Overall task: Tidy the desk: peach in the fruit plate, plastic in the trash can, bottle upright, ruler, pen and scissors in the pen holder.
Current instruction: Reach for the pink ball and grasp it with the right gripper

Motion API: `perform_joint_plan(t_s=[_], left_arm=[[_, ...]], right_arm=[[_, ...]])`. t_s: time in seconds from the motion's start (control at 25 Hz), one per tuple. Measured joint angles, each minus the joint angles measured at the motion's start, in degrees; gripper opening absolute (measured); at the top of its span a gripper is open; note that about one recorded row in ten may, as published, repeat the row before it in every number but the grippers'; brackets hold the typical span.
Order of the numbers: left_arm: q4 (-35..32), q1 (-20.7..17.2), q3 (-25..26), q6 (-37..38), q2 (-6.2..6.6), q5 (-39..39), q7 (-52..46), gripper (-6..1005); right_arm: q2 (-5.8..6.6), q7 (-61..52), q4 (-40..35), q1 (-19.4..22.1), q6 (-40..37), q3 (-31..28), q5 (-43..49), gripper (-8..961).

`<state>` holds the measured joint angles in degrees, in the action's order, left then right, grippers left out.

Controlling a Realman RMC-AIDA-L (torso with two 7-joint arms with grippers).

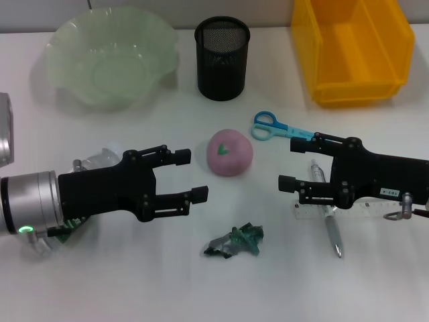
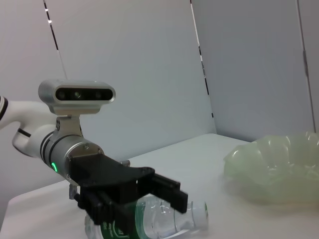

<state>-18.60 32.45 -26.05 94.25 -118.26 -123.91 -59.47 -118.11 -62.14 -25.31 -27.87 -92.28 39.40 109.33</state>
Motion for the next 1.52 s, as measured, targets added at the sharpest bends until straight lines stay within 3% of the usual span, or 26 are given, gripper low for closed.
perform_joint_plan(t_s=[0.32, 0.56, 0.84, 1.08, 1.32, 1.36, 1.4, 1.52], left_arm=[[-0.55, 0.22, -0.43, -0.09, -0.12, 0.34, -0.41, 796], [-0.47, 0.34, -0.29, -0.28, -0.22, 0.41, -0.38, 795], [-0.54, -0.11, -0.44, -0.22, -0.15, 0.45, -0.31, 794], [-0.6, -0.57, -0.49, -0.17, -0.04, 0.29, -0.3, 793], [-0.6, -0.79, -0.5, -0.02, 0.06, 0.19, -0.21, 792], [-0.61, -0.83, -0.5, 0.02, 0.06, 0.18, -0.19, 792], [-0.61, -0.83, -0.5, 0.02, 0.06, 0.18, -0.19, 792], [-0.66, -0.94, -0.5, 0.03, 0.06, 0.13, -0.11, 792]], right_arm=[[0.27, -2.7, -0.4, -0.94, 0.07, 0.07, 0.0, 814], [2.62, -13.51, -3.52, -3.67, -2.15, 0.06, -0.13, 815], [4.25, -22.06, -7.97, -8.01, -3.27, 1.8, 1.14, 815], [5.55, -26.61, -8.08, -12.63, -1.26, 7.08, 2.96, 814], [4.37, -28.82, -7.99, -17.31, 4.69, 8.38, 10.16, 814], [3.41, -29.24, -7.7, -18.56, 7.18, 8.87, 12.16, 814], [3.41, -29.24, -7.7, -18.56, 7.18, 8.87, 12.16, 814], [1.9, -29.53, -7.61, -19.52, 10.88, 11.51, 13.51, 814]])
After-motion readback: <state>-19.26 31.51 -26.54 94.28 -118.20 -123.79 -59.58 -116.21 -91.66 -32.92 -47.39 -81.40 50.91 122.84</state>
